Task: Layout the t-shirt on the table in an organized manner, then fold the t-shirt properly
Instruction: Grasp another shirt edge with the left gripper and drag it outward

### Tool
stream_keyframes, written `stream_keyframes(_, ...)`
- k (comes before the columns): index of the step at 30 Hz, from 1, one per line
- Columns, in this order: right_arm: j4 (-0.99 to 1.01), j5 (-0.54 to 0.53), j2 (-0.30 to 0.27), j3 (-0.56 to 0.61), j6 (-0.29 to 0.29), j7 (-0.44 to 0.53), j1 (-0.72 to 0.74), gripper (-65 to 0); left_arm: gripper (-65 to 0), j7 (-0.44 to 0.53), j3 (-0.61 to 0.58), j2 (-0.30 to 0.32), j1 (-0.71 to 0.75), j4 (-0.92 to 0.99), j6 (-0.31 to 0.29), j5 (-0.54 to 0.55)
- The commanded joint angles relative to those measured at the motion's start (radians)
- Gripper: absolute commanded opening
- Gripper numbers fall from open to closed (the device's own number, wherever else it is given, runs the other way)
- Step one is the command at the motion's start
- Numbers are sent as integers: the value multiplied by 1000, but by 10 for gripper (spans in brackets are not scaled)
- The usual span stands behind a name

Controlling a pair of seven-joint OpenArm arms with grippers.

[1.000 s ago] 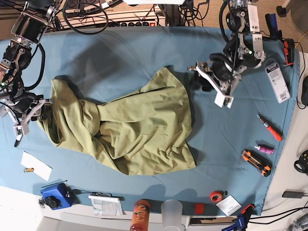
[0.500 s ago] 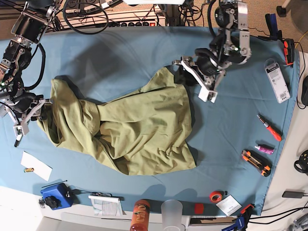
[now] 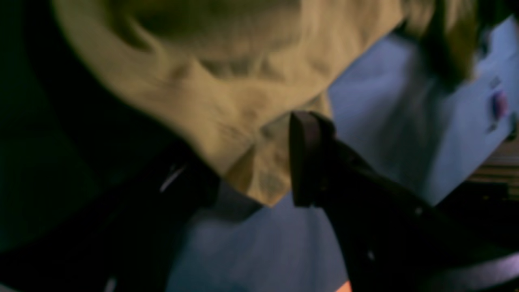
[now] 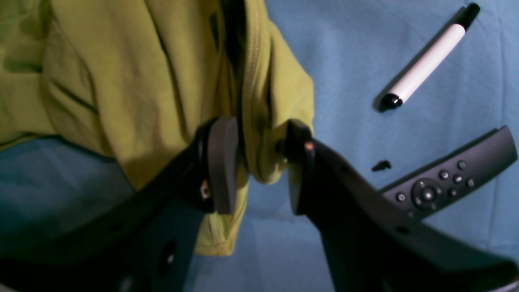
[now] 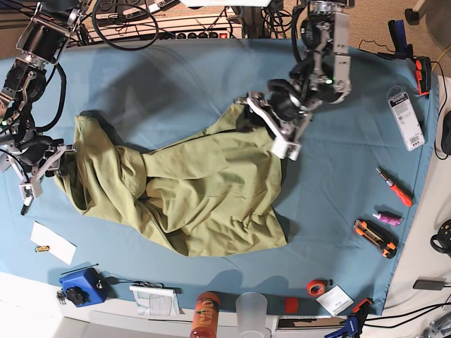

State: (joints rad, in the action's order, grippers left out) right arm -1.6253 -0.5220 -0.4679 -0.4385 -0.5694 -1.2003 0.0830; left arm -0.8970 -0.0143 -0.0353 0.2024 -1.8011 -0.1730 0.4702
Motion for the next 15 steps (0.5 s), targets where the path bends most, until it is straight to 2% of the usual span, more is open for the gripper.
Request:
stream_keyframes(1,-16,-5,-26,-8,3,18,16,-444,-383,15,-11,-3,-18,0,7,2)
stream_keyframes(3,-16,-5,-25,-8,3,19,16,-444,-427,24,-21,-3,-25,18,42,1)
stream_keyframes(5,-16,-4,-26,-8,3,19,16,-455,-517,51,-22,-3,-26,18,70,1)
stream_keyframes(7,-16,0,-26,-8,3,26,16,-544,-639,59,-22,-3,-34,16,87,-6)
stream_keyframes(9,-16,24,-26,-8,3,56,17,-650,-650,57,-22,-3,-54,15,86,-45)
stream_keyframes(13,-16,92,-26,-9,3,197,19,-650,-650,14,-10,2,-118,-16,80,-126)
stream_keyframes(15,-16,102,-26,-9,3,235,24,-650,-650,-5,16,3,-149,-45,64,-138)
